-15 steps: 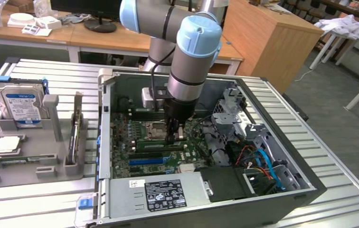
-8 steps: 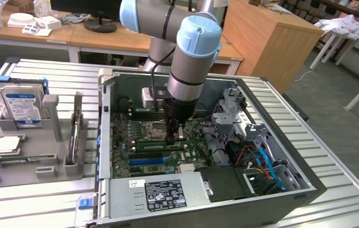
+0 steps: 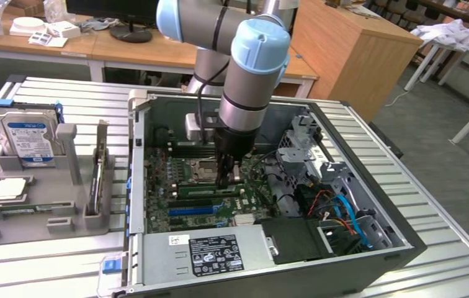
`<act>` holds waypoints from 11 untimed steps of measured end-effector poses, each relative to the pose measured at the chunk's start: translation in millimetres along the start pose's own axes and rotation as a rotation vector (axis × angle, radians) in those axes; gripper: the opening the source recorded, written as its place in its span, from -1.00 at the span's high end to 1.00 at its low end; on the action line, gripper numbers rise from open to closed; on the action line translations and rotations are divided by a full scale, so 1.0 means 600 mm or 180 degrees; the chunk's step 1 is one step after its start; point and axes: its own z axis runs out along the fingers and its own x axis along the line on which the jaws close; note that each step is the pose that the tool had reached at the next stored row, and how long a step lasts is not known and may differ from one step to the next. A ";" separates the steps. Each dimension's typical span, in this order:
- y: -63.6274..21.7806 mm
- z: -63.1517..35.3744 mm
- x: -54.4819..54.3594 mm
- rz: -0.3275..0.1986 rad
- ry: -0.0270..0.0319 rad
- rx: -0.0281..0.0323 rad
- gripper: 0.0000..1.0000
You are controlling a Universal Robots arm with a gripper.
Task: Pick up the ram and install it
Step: 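Insert the ram into the slot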
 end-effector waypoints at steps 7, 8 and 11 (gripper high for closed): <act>-0.002 -0.032 -0.001 -0.0001 0.0001 0.0000 0.62; -0.003 -0.039 -0.001 -0.0001 0.0002 0.0000 0.62; -0.004 -0.057 -0.002 0.0000 0.0004 0.0000 0.62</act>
